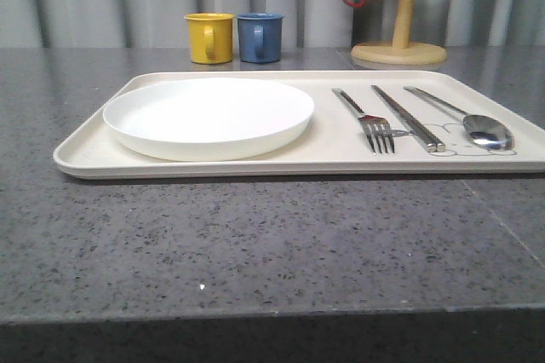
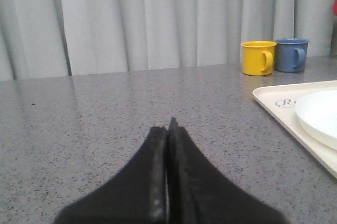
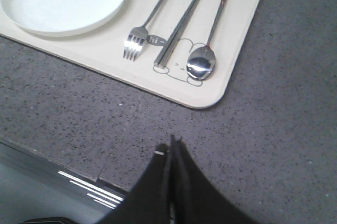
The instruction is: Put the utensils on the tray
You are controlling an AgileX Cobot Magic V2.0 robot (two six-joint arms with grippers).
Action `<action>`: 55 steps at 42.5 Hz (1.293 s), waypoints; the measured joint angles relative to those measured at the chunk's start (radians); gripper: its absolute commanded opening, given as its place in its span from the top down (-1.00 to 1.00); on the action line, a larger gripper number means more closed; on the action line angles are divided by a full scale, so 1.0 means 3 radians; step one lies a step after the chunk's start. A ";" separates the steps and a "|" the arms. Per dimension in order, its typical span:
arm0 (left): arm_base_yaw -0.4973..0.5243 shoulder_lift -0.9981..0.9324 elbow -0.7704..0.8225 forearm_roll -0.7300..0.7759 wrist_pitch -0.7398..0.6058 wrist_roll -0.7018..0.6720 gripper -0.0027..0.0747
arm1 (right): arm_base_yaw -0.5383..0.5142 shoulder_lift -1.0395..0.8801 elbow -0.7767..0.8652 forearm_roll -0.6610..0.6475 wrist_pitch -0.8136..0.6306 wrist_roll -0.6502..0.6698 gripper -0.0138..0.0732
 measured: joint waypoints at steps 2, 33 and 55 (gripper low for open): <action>0.0000 0.0000 0.0000 0.0000 0.0000 0.0000 0.98 | -0.0045 -0.0103 0.0192 -0.0016 -0.0193 0.0000 0.84; 0.0000 0.0000 0.0000 -0.0005 0.0000 -0.0002 0.98 | -0.0728 -0.1564 0.2469 0.0008 -0.3094 0.0000 0.84; 0.0000 0.0000 0.0000 -0.0005 0.0000 -0.0007 0.98 | -0.0743 -0.1569 0.2469 0.0216 -0.2951 0.0000 0.84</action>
